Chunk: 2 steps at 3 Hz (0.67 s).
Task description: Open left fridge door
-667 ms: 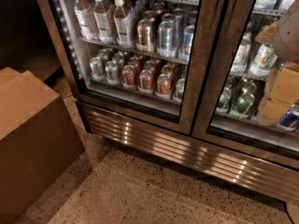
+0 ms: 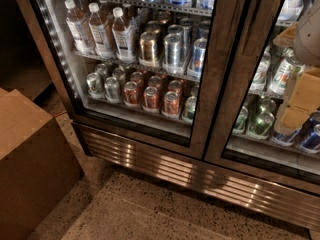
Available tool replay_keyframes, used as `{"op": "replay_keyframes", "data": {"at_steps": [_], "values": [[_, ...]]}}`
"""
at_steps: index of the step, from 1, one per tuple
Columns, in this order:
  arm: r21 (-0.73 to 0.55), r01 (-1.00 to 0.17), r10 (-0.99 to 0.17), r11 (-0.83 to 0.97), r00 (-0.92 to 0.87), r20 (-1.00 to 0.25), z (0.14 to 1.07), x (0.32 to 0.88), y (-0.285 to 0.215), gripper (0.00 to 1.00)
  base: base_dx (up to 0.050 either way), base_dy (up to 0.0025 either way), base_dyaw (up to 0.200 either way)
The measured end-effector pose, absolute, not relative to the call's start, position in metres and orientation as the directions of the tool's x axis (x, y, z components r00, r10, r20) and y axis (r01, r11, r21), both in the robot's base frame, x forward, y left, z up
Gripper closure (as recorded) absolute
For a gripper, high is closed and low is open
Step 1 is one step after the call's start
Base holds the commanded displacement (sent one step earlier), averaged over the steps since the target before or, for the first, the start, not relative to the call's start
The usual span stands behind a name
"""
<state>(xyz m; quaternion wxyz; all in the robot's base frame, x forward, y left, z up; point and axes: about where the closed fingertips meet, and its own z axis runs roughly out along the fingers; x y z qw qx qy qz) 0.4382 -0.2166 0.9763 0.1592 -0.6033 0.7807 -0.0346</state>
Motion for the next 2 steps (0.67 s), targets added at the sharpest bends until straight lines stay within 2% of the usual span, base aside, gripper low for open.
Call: {"op": "replay_keyframes", "data": {"at_steps": [2], "values": [[-0.233,-0.932,-0.949,0.278,-0.230,-0.214,0.9709,0.4439,-0.2168,0.00,0.000,0.00000,0.000]]}}
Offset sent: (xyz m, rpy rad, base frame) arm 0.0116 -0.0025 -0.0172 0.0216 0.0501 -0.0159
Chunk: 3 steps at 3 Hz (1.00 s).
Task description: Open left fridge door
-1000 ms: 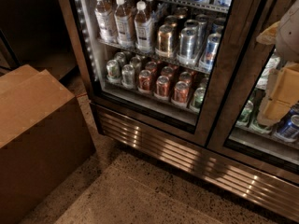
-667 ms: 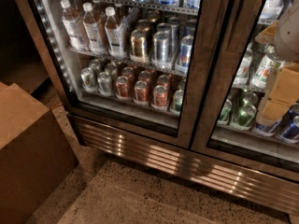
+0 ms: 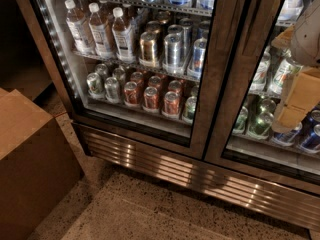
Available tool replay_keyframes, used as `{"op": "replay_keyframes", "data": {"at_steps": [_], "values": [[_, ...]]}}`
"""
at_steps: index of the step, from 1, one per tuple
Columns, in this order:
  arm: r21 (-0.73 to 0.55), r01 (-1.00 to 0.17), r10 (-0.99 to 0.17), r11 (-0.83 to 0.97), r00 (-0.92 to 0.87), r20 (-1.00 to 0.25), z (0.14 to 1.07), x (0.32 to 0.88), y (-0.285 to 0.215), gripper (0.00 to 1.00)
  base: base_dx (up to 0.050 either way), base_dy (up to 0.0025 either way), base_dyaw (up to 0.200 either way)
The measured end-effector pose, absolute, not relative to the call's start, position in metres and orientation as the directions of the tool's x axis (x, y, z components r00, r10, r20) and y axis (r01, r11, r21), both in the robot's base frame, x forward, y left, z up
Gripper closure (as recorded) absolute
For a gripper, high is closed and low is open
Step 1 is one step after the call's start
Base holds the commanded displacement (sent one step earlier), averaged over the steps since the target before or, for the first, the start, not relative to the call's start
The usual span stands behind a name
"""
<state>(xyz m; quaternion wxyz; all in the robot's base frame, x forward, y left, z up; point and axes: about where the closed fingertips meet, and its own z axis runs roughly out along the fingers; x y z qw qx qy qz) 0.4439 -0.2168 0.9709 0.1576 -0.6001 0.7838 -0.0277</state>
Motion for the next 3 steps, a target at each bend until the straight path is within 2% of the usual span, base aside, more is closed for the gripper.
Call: {"op": "replay_keyframes", "data": {"at_steps": [2,3], "values": [[-0.129,-0.946,-0.945,0.296,-0.271,-0.181,0.899,0.455,-0.211,0.00,0.000,0.00000,0.000],[-0.129,-0.946,-0.945,0.296,-0.271,-0.181,0.899,0.455,-0.211,0.00,0.000,0.00000,0.000]]}}
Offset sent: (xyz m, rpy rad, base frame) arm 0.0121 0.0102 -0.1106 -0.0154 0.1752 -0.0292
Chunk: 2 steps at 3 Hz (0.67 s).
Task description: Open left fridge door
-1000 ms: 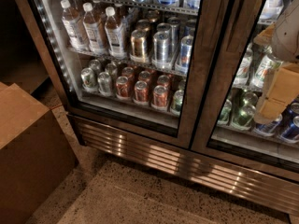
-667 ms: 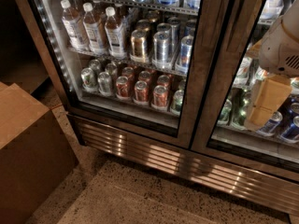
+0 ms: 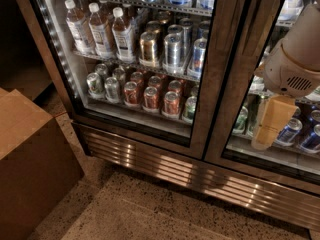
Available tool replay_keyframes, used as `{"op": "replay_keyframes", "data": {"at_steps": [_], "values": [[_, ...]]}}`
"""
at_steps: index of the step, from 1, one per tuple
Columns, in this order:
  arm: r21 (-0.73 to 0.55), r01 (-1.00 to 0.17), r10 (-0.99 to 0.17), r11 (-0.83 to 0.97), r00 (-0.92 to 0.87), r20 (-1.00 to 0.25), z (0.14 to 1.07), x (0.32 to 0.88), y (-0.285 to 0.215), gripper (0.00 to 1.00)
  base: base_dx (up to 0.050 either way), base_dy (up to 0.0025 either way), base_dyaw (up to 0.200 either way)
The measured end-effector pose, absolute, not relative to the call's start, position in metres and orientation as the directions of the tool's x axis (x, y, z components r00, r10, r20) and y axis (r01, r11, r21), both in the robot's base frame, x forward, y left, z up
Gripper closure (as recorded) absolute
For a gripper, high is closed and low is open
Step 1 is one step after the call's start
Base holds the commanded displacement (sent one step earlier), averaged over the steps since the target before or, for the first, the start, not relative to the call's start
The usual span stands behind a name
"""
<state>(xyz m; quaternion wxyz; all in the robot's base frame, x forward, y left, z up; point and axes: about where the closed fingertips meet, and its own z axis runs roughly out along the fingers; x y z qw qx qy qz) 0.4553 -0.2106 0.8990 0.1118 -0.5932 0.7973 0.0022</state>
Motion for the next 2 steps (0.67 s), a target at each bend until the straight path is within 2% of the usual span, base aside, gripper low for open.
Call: {"op": "replay_keyframes", "data": {"at_steps": [2], "values": [[-0.129,-0.954,-0.951,0.272,-0.246,-0.186,0.8863,0.4361,-0.2061,0.00,0.000,0.00000,0.000]]}}
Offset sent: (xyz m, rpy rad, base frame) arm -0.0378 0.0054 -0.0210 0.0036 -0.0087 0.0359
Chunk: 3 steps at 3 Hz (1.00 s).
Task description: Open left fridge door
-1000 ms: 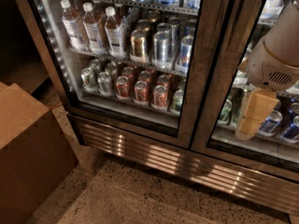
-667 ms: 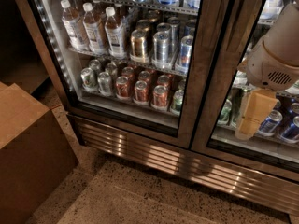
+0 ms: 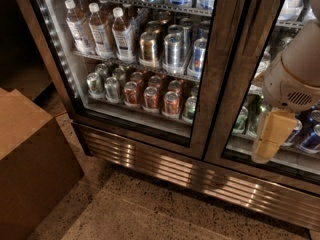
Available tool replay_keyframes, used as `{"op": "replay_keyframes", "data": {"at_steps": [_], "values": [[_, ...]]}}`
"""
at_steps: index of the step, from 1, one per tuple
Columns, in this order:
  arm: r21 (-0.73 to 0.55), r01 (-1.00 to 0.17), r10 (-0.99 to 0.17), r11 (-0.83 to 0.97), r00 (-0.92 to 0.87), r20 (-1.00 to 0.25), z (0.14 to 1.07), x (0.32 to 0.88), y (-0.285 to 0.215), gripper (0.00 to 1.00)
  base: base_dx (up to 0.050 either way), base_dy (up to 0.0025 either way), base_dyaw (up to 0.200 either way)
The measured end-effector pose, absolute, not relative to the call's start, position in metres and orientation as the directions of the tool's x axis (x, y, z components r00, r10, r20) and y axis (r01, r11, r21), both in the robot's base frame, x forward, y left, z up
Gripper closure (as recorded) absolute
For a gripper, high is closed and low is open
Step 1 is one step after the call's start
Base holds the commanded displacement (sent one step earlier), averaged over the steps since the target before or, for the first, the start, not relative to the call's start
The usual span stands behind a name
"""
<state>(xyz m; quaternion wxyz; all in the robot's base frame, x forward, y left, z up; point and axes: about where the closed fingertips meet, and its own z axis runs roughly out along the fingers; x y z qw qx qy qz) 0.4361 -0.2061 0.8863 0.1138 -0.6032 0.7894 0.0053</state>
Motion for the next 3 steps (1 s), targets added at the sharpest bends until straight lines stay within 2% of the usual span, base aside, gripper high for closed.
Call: {"op": "replay_keyframes", "data": {"at_steps": [1,2,3], "values": [[-0.113,-0.960,-0.945,0.256,-0.223,-0.239,0.888,0.436,-0.209,0.00,0.000,0.00000,0.000],[-0.052,-0.981,-0.888,0.188,-0.147,-0.435,0.884,0.440,-0.225,0.00,0.000,0.00000,0.000],[-0.026,-0.997,-0.802,0.078,-0.047,-0.595,0.889,0.438,-0.217,0.00,0.000,0.00000,0.000]]}}
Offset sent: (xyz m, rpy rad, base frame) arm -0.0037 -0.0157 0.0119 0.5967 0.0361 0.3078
